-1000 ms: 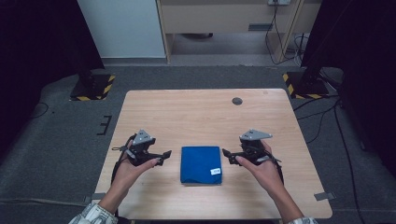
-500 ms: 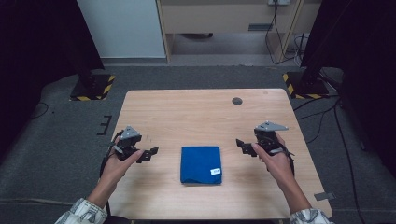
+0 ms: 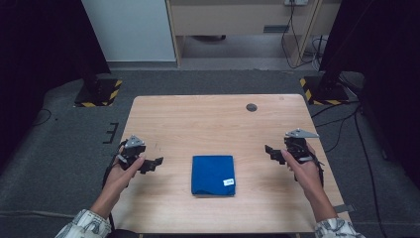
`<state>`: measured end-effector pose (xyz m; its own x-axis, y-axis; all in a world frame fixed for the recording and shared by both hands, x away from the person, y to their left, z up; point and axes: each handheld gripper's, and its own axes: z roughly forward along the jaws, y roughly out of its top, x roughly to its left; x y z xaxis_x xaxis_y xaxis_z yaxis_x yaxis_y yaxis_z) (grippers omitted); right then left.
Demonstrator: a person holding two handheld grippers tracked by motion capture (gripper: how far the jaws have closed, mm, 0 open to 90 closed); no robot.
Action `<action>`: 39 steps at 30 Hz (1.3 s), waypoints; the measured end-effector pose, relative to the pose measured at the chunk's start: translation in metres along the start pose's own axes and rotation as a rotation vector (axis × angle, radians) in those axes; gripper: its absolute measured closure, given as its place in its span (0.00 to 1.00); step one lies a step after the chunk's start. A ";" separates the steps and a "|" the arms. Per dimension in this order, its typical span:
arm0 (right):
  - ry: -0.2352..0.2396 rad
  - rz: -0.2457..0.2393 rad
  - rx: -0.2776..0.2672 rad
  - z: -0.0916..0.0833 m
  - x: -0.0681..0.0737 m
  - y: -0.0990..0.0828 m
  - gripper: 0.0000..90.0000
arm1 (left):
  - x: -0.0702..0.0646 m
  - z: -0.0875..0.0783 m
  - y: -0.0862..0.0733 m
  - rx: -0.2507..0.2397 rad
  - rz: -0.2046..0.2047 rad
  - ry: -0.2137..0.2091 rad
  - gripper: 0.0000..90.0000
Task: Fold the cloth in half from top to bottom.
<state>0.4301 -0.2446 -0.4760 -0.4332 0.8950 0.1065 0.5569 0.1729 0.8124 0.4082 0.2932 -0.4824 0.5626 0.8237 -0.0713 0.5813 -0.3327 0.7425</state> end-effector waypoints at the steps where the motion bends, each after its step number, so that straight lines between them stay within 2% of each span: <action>1: -0.005 0.007 0.003 0.000 -0.004 -0.002 0.13 | 0.002 0.001 -0.001 0.006 -0.002 0.002 0.07; 11: -0.065 0.043 0.045 0.000 -0.036 -0.021 0.14 | 0.016 0.012 -0.008 0.054 0.003 0.036 0.07; 17: -0.061 0.035 0.079 0.003 -0.045 -0.032 0.14 | 0.017 0.020 -0.008 0.073 0.032 0.051 0.07; 20: -0.060 0.040 0.097 0.008 -0.047 -0.036 0.15 | 0.018 0.024 -0.009 0.079 0.024 0.059 0.07; 22: -0.063 0.036 0.109 0.012 -0.049 -0.037 0.15 | 0.019 0.027 -0.008 0.079 0.031 0.081 0.07; 26: -0.068 0.044 0.110 0.019 -0.055 -0.034 0.14 | 0.024 0.033 -0.005 0.064 0.005 0.091 0.08; 31: -0.100 0.111 0.078 0.026 -0.067 -0.030 0.14 | 0.027 0.041 -0.002 0.056 -0.002 0.097 0.08; 35: -0.119 0.149 0.073 0.032 -0.072 -0.031 0.12 | 0.028 0.046 -0.002 0.053 -0.004 0.098 0.08; 39: -0.138 0.147 0.096 0.039 -0.072 -0.032 0.10 | 0.028 0.050 -0.003 0.063 -0.006 0.100 0.08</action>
<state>0.4707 -0.2985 -0.5324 -0.2449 0.9602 0.1344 0.6744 0.0691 0.7351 0.4517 0.2941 -0.5203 0.4996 0.8662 -0.0062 0.6221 -0.3538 0.6984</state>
